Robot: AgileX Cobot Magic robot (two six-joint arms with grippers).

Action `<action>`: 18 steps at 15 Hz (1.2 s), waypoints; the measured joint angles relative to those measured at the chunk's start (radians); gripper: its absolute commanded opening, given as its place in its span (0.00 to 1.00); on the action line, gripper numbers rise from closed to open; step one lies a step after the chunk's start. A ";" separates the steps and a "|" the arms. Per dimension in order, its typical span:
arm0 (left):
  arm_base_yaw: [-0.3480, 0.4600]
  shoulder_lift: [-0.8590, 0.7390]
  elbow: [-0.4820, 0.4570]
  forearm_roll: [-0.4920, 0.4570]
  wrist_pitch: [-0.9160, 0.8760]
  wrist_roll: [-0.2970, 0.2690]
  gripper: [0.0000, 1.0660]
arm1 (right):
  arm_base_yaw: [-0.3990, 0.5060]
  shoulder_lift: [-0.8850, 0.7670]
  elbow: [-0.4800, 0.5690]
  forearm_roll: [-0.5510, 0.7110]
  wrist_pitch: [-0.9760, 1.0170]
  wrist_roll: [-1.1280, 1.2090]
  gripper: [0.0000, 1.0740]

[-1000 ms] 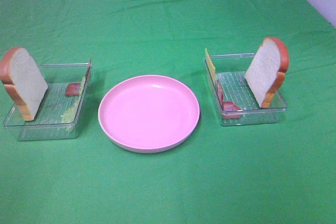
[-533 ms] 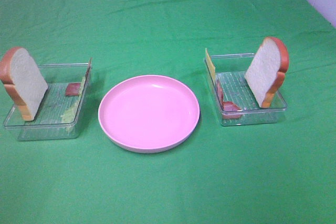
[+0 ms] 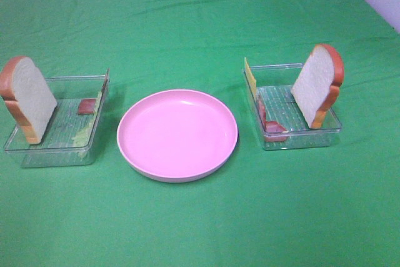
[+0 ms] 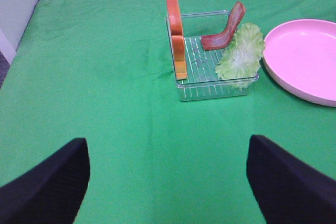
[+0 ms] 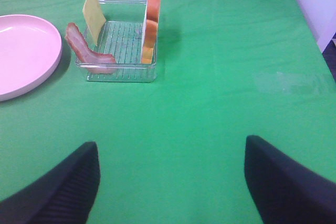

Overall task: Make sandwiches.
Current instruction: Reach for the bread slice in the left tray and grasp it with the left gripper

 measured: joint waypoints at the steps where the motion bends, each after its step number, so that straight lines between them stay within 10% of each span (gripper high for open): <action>1: 0.000 0.000 0.000 0.000 0.000 0.000 0.73 | 0.000 0.000 0.000 0.000 0.000 0.000 0.68; 11: 0.000 0.172 -0.073 0.000 -0.103 0.000 0.70 | 0.000 0.000 0.000 0.000 0.000 0.000 0.68; 18: 0.000 0.874 -0.421 -0.095 -0.138 0.000 0.70 | 0.000 0.000 0.000 0.000 0.000 0.000 0.68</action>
